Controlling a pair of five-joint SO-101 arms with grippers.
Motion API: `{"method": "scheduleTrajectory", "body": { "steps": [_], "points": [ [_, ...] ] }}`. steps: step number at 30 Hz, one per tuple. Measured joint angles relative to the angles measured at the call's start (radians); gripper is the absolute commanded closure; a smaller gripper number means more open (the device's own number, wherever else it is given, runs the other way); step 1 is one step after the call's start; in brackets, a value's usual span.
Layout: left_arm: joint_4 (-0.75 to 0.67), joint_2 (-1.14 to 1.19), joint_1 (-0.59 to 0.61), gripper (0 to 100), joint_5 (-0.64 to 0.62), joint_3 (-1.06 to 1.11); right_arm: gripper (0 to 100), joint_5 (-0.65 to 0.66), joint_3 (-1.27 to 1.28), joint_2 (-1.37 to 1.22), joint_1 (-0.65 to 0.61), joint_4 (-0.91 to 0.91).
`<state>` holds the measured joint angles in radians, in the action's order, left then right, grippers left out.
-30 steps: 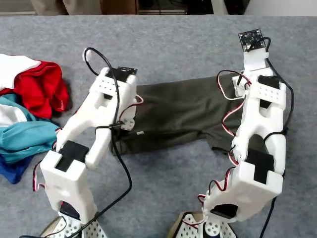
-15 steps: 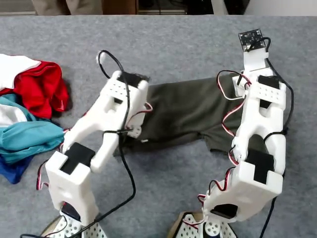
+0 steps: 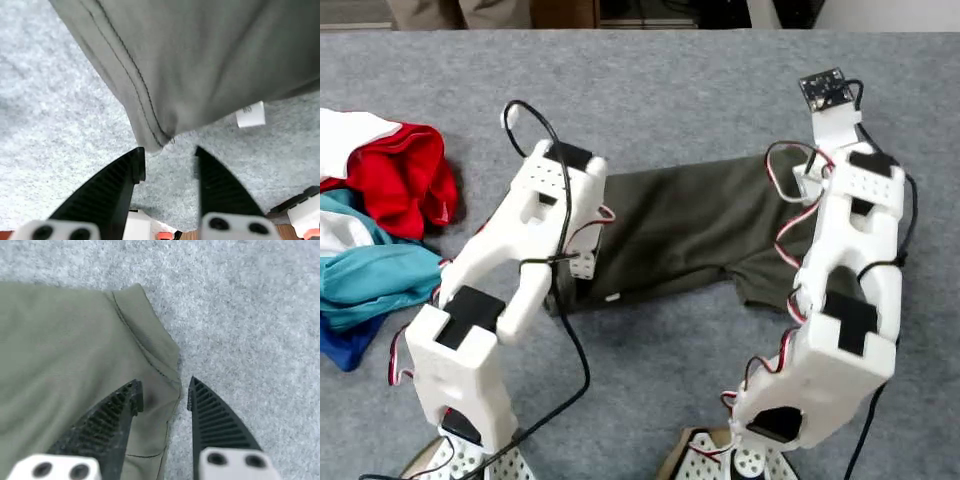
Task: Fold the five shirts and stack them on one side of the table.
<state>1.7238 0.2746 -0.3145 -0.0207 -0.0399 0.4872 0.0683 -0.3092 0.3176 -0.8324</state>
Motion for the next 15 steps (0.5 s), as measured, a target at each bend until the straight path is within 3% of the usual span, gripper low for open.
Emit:
{"method": "scheduleTrajectory", "body": {
  "steps": [3,6,8,10,15],
  "points": [
    [0.015,-0.074,0.0,80,0.0,-0.035,99.8,0.0,-0.109,-0.077,0.0,-0.091],
    [0.015,-0.135,0.014,83,0.009,-0.103,98.6,0.0,-0.212,-0.138,0.0,-0.169],
    [-0.009,-0.15,0.038,90,0.008,-0.155,99.4,0.0,-0.267,-0.173,0.0,-0.21],
    [-0.087,-0.144,0.068,99,-0.006,-0.169,99.3,0.0,-0.304,-0.212,0.0,-0.235],
    [-0.399,0.018,0.157,98,-0.015,-0.146,99.3,0.0,-0.385,-0.321,0.0,-0.247]
  ]
}}
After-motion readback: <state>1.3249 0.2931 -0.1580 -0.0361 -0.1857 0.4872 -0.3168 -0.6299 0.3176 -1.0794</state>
